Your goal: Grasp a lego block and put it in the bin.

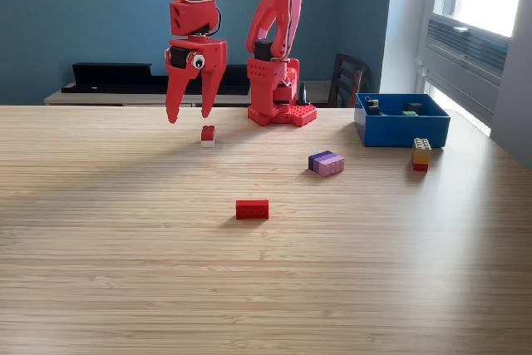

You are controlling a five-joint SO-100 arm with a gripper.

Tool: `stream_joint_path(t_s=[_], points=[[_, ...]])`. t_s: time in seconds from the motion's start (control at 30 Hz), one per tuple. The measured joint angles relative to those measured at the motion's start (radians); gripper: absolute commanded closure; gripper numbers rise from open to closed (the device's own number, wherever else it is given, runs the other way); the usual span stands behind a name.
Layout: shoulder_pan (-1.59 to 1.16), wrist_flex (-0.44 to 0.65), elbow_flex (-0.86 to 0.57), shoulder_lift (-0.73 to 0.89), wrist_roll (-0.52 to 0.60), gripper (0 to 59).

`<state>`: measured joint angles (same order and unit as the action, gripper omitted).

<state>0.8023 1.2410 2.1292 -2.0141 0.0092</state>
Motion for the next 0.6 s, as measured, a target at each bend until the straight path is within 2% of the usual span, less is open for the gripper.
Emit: stream_joint_path(t_s=[0.4, 0.6], points=[[0.032, 0.021, 0.066, 0.000, -0.002, 32.1], [0.101, -0.038, 0.126, 0.000, 0.018, 31.3]])
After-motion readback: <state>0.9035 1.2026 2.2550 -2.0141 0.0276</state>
